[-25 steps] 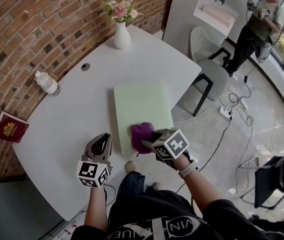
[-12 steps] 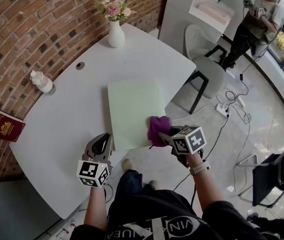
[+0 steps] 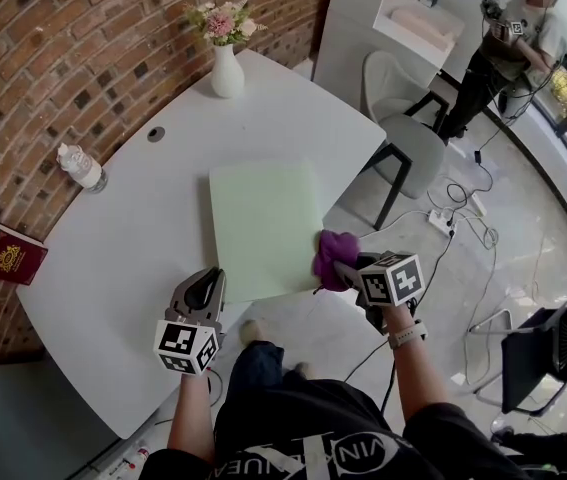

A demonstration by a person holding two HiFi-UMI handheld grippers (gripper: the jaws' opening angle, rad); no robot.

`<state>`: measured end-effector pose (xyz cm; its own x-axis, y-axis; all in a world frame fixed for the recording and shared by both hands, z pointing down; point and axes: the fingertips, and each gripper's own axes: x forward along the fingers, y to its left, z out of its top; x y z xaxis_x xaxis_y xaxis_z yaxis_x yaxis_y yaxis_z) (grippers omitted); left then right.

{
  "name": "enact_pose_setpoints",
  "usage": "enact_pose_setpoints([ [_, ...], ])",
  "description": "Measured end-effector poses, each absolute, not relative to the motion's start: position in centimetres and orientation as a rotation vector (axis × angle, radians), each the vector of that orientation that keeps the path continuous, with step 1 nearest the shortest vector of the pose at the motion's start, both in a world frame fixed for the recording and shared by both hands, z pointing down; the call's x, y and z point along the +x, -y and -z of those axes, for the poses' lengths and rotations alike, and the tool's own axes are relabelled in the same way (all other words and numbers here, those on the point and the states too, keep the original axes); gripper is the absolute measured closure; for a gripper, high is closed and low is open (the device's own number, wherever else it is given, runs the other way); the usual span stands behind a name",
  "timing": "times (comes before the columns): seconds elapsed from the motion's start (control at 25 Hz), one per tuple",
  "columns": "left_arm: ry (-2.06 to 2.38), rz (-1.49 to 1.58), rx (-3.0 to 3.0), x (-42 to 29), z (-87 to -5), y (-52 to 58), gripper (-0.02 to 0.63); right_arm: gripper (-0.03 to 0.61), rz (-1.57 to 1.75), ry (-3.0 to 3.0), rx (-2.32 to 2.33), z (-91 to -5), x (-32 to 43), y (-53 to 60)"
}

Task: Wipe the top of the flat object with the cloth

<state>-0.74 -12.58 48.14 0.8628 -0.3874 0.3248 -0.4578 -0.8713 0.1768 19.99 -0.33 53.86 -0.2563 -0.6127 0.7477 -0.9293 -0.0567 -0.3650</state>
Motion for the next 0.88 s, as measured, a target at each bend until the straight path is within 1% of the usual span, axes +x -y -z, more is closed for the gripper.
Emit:
enact_pose_setpoints([
  [0.2, 0.626, -0.416, 2.794, 0.1, -48.1, 13.0, 0.583, 0.515, -1.240, 1.840, 1.668, -54.1, 21.3, 0.1],
  [0.6, 0.612, -0.389, 2.818, 1.9, -46.9, 15.7, 0.583, 0.515, -1.299, 1.778, 1.636, -57.4, 22.8, -0.2],
  [0.88, 0.799, -0.356, 2.786, 3.2, -45.8, 14.5, 0.583, 0.515, -1.159, 1.809, 1.531, -58.0, 25.7, 0.7],
])
